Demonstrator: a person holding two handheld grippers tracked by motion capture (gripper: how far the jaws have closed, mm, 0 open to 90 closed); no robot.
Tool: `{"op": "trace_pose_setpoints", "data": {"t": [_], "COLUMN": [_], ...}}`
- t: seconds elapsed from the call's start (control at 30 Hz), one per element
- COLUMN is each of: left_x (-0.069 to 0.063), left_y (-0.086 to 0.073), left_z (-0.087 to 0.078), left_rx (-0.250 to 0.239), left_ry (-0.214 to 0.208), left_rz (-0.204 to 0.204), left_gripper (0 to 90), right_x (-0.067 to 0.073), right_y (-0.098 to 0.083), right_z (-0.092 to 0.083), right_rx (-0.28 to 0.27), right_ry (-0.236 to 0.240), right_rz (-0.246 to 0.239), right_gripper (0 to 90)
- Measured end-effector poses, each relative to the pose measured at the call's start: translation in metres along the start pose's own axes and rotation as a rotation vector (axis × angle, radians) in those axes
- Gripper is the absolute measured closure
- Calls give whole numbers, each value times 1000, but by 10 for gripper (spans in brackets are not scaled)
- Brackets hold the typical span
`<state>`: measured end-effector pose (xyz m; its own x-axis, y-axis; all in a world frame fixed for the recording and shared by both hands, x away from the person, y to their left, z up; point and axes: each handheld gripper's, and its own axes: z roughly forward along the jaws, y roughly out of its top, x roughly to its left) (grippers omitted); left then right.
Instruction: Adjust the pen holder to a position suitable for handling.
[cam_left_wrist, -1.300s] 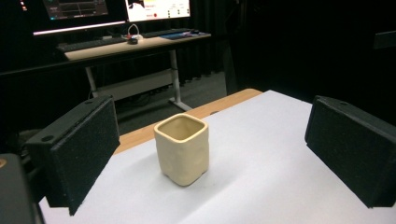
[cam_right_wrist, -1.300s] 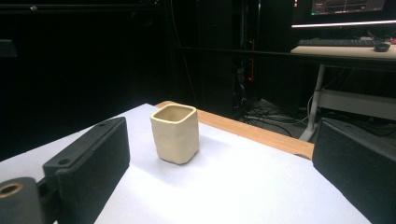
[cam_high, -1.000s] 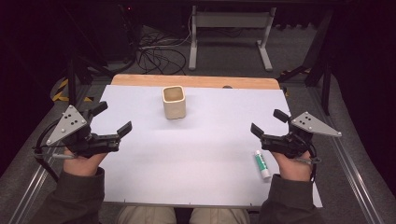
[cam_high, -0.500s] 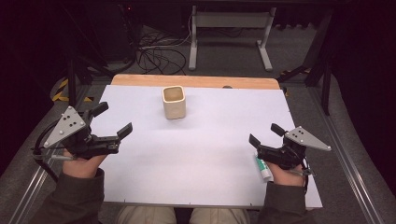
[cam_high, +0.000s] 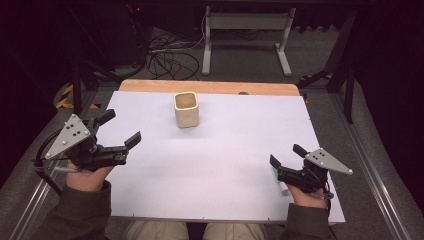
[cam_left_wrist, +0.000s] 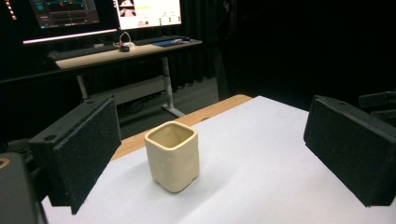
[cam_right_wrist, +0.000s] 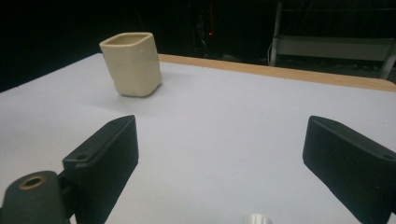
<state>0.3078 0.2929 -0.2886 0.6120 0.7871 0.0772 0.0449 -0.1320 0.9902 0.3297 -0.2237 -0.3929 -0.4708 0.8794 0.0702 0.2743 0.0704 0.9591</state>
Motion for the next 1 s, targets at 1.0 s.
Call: {"op": "trace_pose_setpoints", "data": {"t": [1.0], "left_x": [-3], "left_y": [-2], "left_z": [5], "left_rx": [30], "left_ry": [-3], "left_rz": [9], "left_gripper": [53], "right_x": [-10], "right_y": [-39], "right_z": [-7], "right_rx": [123], "right_ry": [-72], "right_rz": [20], "right_gripper": [162]}}
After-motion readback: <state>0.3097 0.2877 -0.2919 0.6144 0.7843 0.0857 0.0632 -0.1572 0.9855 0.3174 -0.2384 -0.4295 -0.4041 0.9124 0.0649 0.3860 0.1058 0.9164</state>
